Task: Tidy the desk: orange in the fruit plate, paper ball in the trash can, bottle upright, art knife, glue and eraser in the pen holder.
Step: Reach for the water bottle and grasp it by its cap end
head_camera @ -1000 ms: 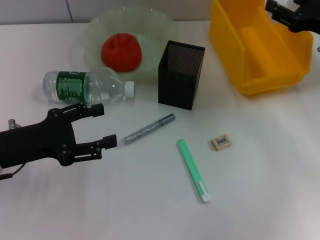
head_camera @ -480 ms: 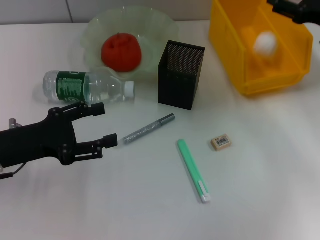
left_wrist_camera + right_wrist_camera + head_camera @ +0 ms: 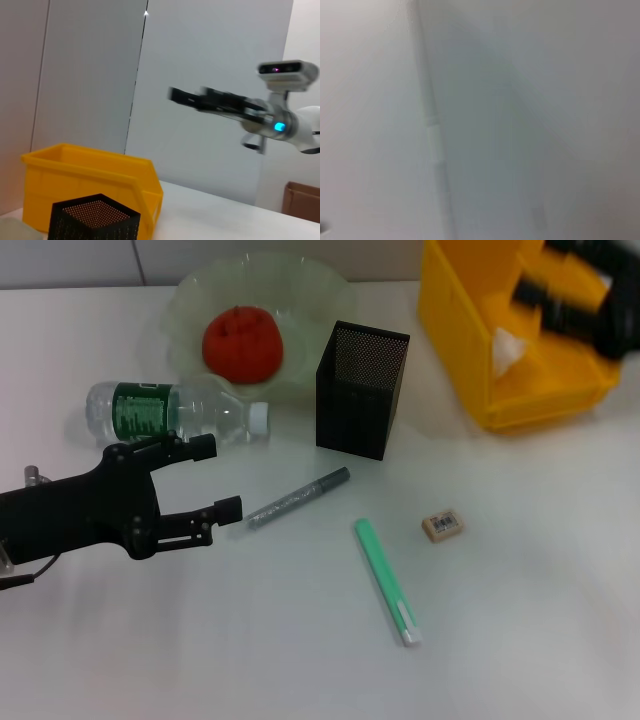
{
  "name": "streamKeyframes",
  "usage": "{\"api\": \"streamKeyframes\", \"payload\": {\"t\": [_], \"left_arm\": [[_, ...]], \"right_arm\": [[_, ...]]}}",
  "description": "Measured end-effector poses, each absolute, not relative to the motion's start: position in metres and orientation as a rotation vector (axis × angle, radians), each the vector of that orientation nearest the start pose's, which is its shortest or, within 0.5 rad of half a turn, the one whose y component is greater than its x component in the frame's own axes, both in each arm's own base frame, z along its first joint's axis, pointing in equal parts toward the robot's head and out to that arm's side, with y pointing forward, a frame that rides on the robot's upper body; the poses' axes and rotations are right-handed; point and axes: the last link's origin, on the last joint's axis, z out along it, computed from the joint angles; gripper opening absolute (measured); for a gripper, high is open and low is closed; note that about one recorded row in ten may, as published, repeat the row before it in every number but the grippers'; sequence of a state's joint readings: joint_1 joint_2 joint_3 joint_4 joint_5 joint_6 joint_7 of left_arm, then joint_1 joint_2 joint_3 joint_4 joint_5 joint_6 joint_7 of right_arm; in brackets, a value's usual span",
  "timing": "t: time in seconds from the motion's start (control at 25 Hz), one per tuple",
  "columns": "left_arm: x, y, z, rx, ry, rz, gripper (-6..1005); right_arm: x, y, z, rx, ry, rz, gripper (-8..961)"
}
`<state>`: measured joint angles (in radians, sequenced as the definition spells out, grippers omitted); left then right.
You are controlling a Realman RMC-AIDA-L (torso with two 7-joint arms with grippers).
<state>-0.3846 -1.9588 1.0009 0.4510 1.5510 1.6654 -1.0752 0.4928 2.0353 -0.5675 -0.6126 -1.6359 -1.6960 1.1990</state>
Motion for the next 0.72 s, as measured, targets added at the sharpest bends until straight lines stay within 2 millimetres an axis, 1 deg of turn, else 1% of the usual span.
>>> {"api": "streamKeyframes", "payload": {"t": [0.04,0.08,0.12,0.16,0.28,0.32,0.36,0.4,0.44,0.48,0.52,0.56,0.6,0.64,0.68,0.72], "left_arm": [[-0.288,0.280,0.010,-2.693,-0.437,-0.962,774],[-0.288,0.281,0.010,-2.692,-0.436,-0.962,773],[-0.288,0.281,0.010,-2.689,-0.436,-0.961,773],[-0.288,0.281,0.010,-2.689,-0.436,-0.961,772],[-0.292,0.289,0.010,-2.662,-0.448,-0.904,770],[-0.292,0.289,0.010,-2.662,-0.448,-0.904,770],[-0.292,0.289,0.010,-2.662,-0.448,-0.904,769],[-0.292,0.289,0.010,-2.662,-0.448,-0.904,768],[-0.293,0.300,0.011,-2.639,-0.430,-0.832,768],[-0.293,0.300,0.011,-2.639,-0.430,-0.832,767],[-0.289,0.311,0.014,-2.630,-0.387,-0.794,767],[-0.289,0.311,0.014,-2.630,-0.387,-0.794,766],[-0.284,0.321,0.018,-2.630,-0.352,-0.746,765],[-0.273,0.344,0.026,-2.646,-0.327,-0.620,765],[-0.270,0.351,0.028,-2.654,-0.327,-0.562,764],[-0.270,0.351,0.028,-2.654,-0.327,-0.562,764]], "right_arm": [[0.254,0.324,0.059,-2.439,0.341,1.138,840],[0.262,0.308,0.051,-2.533,0.353,1.096,840],[0.272,0.296,0.042,-2.607,0.371,1.018,840],[0.272,0.296,0.042,-2.607,0.371,1.018,840],[0.288,0.286,0.023,-2.696,0.420,0.861,840],[0.288,0.286,0.023,-2.696,0.420,0.861,840],[0.297,0.284,0.012,-2.715,0.458,0.767,839],[0.300,0.284,0.008,-2.712,0.470,0.741,839],[0.300,0.284,0.008,-2.712,0.470,0.741,839],[0.303,0.285,0.006,-2.705,0.480,0.715,839],[0.304,0.285,0.004,-2.699,0.484,0.706,839],[0.305,0.284,0.002,-2.699,0.491,0.707,839],[0.305,0.284,0.002,-2.699,0.491,0.707,839],[0.305,0.283,0.002,-2.702,0.495,0.710,839],[0.304,0.283,0.002,-2.706,0.497,0.716,839],[0.304,0.282,0.002,-2.707,0.503,0.719,839]]}}
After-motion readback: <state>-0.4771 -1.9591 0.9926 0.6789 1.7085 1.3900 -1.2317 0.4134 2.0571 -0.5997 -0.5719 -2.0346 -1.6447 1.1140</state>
